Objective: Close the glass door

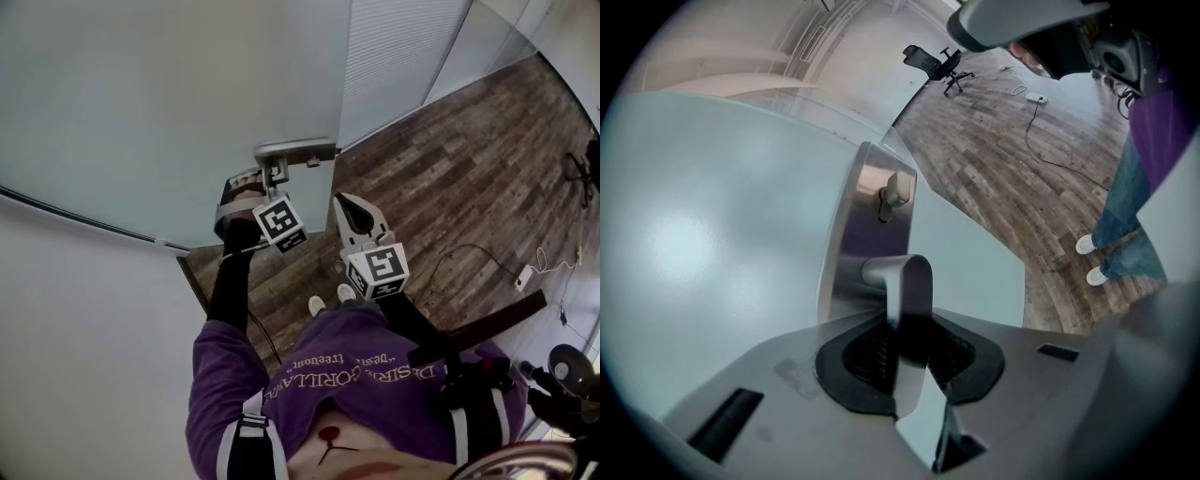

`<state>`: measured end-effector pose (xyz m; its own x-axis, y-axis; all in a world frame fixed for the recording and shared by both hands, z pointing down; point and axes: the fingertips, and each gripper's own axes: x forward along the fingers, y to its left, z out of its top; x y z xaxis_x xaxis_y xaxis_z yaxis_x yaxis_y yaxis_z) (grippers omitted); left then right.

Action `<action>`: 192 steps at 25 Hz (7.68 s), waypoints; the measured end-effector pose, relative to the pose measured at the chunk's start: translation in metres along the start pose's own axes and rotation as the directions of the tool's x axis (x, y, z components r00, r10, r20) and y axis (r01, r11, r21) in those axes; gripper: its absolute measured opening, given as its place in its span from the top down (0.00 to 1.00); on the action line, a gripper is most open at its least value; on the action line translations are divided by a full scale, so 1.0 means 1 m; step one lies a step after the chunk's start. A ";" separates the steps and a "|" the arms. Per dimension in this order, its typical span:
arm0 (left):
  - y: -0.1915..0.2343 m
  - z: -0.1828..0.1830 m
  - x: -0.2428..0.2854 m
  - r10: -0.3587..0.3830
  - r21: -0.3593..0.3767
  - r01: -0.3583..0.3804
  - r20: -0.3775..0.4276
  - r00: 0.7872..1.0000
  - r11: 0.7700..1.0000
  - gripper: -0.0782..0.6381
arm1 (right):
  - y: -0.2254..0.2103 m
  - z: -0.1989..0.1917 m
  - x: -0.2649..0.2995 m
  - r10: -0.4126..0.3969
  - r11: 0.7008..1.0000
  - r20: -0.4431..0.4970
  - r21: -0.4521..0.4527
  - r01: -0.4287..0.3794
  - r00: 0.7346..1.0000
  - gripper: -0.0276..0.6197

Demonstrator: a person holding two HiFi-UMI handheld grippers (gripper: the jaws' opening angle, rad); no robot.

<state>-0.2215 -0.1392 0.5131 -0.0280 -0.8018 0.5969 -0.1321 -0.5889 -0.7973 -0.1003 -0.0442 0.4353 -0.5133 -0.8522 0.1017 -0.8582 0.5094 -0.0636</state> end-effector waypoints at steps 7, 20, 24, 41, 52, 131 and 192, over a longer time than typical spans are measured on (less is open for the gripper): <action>-0.002 0.003 -0.002 -0.013 -0.004 0.013 0.015 1.000 1.000 0.80 | 0.018 -0.002 -0.001 0.001 1.000 0.007 -0.004 -0.001 1.000 0.97; 0.016 -0.003 0.024 0.007 0.009 -0.008 0.033 0.999 1.000 0.82 | 0.043 -0.007 0.032 0.003 1.000 0.001 0.004 -0.003 1.000 0.97; -0.003 0.002 0.010 -0.006 -0.003 0.006 0.016 1.000 1.000 0.82 | 0.055 -0.022 0.006 0.008 1.000 -0.002 0.008 -0.008 1.000 0.97; 0.056 0.002 0.073 -0.043 -0.022 0.043 -0.017 0.999 0.999 0.82 | -0.018 0.007 0.076 0.011 1.000 -0.024 0.019 -0.011 1.000 0.97; 0.067 0.000 0.092 -0.041 -0.050 0.038 -0.058 0.997 0.998 0.82 | -0.040 0.011 0.090 0.038 0.999 -0.017 0.008 -0.038 0.999 0.97; 0.196 -0.036 0.256 -0.024 -0.164 -0.001 -0.156 0.987 0.987 0.84 | -0.112 0.051 0.296 0.039 0.998 -0.019 -0.043 -0.040 0.999 0.97; 0.200 -0.056 0.269 0.000 -0.170 -0.042 -0.244 0.970 0.985 0.86 | -0.138 0.046 0.326 0.101 0.995 0.012 0.020 -0.101 0.995 0.97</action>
<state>-0.3111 -0.4666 0.5192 -0.2687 -0.7527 0.6010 -0.2974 -0.5287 -0.7950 -0.1490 -0.3978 0.4312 -0.5970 -0.7980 0.0825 -0.8018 0.5903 -0.0933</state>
